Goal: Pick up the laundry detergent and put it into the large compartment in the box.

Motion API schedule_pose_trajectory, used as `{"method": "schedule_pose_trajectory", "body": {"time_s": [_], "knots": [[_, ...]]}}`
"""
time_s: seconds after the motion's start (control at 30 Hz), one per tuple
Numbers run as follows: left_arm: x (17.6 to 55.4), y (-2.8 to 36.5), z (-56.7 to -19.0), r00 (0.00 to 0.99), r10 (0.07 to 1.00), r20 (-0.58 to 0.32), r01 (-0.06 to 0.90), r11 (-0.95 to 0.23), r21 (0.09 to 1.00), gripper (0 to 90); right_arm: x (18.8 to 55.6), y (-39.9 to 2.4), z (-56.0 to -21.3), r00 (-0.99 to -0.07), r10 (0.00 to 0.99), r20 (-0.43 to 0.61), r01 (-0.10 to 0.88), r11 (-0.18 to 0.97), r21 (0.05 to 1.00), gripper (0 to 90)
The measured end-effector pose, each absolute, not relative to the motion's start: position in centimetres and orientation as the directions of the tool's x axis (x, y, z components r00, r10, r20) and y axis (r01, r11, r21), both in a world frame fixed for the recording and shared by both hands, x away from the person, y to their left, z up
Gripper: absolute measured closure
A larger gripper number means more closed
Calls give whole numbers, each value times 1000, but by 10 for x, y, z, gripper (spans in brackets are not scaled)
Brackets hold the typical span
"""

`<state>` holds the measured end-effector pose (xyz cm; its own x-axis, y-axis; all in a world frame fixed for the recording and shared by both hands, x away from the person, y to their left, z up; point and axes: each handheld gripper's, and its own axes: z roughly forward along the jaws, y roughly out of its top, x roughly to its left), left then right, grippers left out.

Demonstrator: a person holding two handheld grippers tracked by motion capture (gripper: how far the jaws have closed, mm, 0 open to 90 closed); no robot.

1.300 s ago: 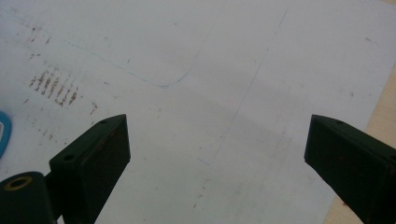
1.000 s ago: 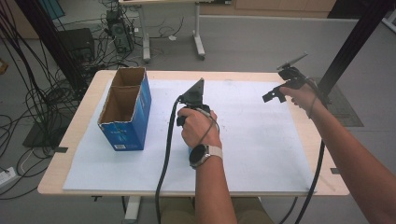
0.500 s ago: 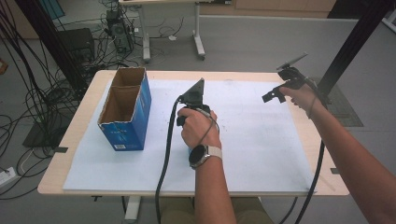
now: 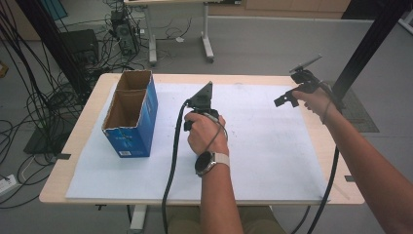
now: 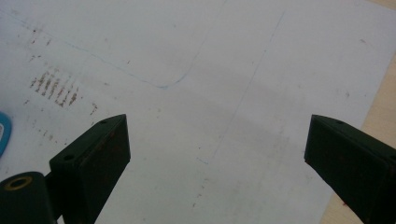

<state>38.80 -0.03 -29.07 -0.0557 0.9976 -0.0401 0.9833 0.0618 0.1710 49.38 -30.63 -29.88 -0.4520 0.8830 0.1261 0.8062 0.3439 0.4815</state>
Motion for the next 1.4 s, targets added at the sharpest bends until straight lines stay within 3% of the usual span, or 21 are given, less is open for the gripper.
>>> {"method": "schedule_pose_trajectory", "body": {"time_s": [0.43,1.4], "knots": [[388,3,-282,-20,999,-33,985,25,173,398,490,-306,-296,-441,890,115,809,339,480,71],[382,21,-214,71,997,-43,977,-61,206,398,462,-304,-275,-430,896,111,793,316,520,71]]}}
